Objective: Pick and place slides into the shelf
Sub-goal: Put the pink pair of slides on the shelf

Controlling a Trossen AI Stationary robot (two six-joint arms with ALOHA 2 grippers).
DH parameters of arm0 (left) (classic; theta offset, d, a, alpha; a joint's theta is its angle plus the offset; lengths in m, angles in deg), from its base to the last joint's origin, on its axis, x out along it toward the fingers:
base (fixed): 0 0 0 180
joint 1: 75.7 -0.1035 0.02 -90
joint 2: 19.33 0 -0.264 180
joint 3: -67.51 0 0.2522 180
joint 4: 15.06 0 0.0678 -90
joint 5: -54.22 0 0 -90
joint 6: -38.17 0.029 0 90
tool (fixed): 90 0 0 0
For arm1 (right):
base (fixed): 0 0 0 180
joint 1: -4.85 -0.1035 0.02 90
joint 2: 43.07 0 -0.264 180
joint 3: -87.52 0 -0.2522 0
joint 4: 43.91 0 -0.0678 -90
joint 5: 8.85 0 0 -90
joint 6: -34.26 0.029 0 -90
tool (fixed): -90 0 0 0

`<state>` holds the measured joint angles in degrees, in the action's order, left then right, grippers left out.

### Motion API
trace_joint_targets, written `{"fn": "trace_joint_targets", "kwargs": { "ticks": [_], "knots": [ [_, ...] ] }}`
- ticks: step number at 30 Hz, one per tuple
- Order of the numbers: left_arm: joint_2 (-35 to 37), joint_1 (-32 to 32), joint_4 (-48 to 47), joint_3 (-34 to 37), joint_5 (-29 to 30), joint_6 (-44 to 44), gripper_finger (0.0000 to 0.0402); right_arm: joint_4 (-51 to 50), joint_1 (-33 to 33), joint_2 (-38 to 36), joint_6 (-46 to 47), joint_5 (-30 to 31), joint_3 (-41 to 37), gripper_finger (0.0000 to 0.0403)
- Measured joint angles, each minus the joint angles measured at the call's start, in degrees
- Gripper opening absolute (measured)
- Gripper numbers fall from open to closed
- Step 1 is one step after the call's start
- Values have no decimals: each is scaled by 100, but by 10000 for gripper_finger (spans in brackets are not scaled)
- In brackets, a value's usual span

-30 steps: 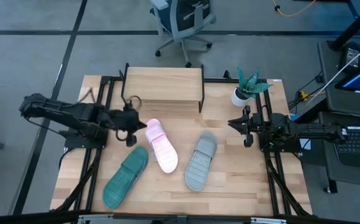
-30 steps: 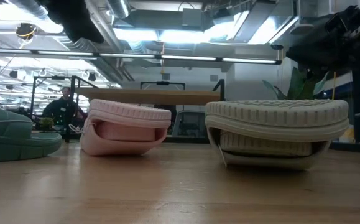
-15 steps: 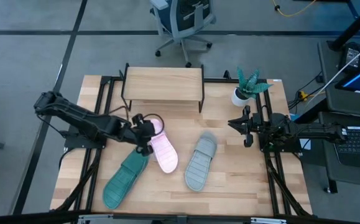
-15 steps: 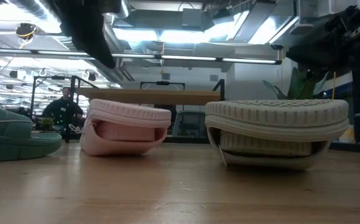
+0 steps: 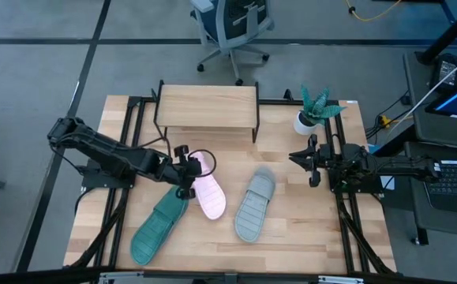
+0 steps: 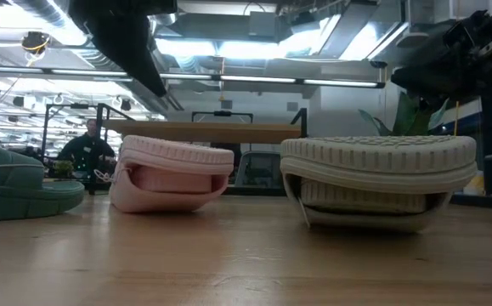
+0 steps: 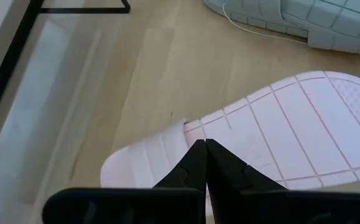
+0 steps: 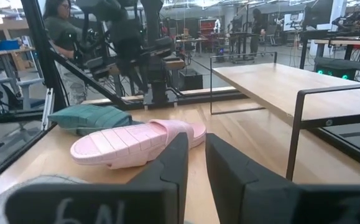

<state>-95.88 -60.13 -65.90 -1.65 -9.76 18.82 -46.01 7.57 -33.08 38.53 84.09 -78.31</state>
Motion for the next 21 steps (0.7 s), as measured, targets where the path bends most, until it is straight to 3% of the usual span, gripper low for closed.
{"fn": "trace_joint_targets", "kwargs": {
  "ticks": [10,21],
  "knots": [
    [2,-420,-46,0,-166,-409,6,-24,0,0,-26,2,0,58],
    [2,-416,-62,0,-123,-416,153,-35,0,0,-30,2,0,58]
  ]
}}
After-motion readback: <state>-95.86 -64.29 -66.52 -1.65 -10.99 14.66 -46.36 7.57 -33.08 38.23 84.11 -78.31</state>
